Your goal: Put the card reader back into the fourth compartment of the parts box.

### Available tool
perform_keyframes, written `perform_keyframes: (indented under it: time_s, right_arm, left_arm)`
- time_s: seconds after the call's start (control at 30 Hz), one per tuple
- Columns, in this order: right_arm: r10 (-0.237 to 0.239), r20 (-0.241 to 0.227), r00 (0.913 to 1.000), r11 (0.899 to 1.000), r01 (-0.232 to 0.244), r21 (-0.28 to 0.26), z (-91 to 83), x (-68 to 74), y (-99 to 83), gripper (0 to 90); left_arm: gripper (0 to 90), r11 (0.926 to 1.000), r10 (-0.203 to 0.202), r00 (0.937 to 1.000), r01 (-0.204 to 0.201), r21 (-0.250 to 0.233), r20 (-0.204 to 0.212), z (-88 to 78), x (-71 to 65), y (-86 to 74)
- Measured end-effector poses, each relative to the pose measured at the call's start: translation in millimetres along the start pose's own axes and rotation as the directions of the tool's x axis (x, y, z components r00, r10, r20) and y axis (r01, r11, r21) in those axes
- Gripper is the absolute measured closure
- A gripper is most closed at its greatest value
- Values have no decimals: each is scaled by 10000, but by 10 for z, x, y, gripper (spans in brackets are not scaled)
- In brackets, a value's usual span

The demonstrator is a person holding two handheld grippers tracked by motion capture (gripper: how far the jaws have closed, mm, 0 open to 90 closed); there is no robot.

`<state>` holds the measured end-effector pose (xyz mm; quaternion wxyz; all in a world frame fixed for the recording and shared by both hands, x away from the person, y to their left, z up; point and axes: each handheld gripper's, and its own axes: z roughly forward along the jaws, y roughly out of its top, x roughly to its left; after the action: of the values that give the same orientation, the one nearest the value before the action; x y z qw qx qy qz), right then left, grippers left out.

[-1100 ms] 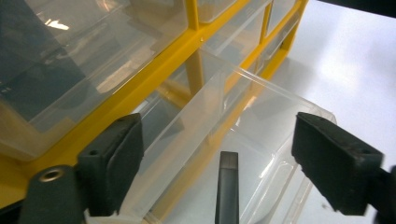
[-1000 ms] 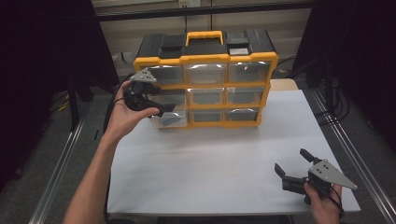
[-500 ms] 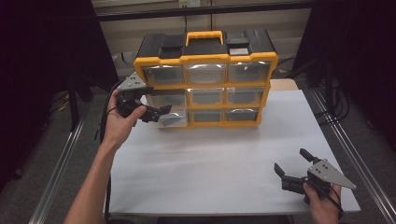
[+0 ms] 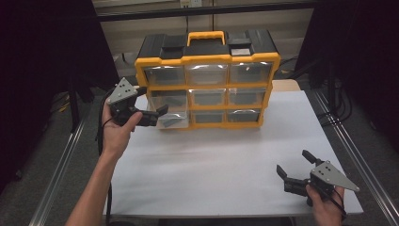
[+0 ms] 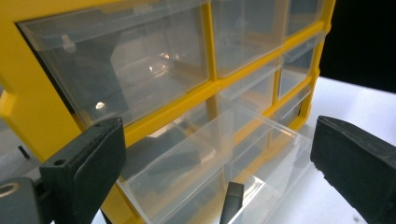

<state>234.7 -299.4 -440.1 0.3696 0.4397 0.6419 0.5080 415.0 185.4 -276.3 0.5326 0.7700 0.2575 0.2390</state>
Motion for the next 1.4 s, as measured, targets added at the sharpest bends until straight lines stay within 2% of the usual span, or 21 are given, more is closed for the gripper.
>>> perform_keyframes:
  time_s: [0.27,0.37,0.53,0.63,0.7,0.8,0.87,0.97,1.03,1.17,1.23,1.27,1.33,1.4]
  right_arm:
    - [-2,-28,10000,10000,2,-16,2,5,0,5]
    - [9,-47,10000,10000,-9,-21,2,6,0,5]
    - [29,-33,10000,10000,-29,1,1,3,1,5]
    - [26,-39,10000,10000,-26,-8,1,6,1,5]
    - [18,-34,10000,10000,-18,-5,-1,4,1,5]
    - [19,-29,10000,10000,-19,-22,2,5,0,5]
    - [14,-18,10000,10000,-14,-20,2,5,0,5]
    - [20,-11,10000,10000,-20,-28,4,4,0,5]
    - [15,3,10000,10000,-15,-33,7,3,0,5]
    - [53,-3,10000,10000,-53,-16,-3,6,2,5]
    - [39,-3,10000,10000,-39,-4,0,2,-1,5]
    - [72,-30,10000,10000,-72,39,0,4,-2,5]
    - [48,-55,10000,10000,-48,10,4,7,-2,5]
    - [44,-58,10000,10000,-44,-12,3,7,-1,5]
  left_arm:
    - [36,9995,-214,9995,208,-248,-242,-73,-37,-111]
    - [36,9998,-22,9987,12,-208,-505,-85,-48,-166]
    - [33,9977,-472,9969,440,-520,-630,-131,-45,-256]
    - [33,9974,-359,9971,315,-647,-672,-162,-66,-310]
    - [33,9967,-433,9967,384,-715,-680,-184,-77,-358]
    - [32,9957,-501,9947,426,-827,-899,-223,-104,-437]
    - [32,9944,-691,9933,611,-863,-930,-243,-126,-486]
    - [32,9892,-1095,9878,974,-1096,-1104,-267,-181,-551]
    - [32,9887,-1105,9852,954,-1159,-1312,-260,-224,-599]
    - [32,9874,-1248,9838,1103,-1138,-1287,-256,-295,-703]
    - [32,9881,-1353,9837,1251,-896,-1188,-255,-316,-750]
    - [33,9864,-1441,9825,1331,-967,-1177,-257,-336,-780]
    - [35,9877,-1381,9809,1263,-919,-1367,-258,-378,-833]
    - [35,9848,-1566,9776,1438,-975,-1408,-259,-417,-890]
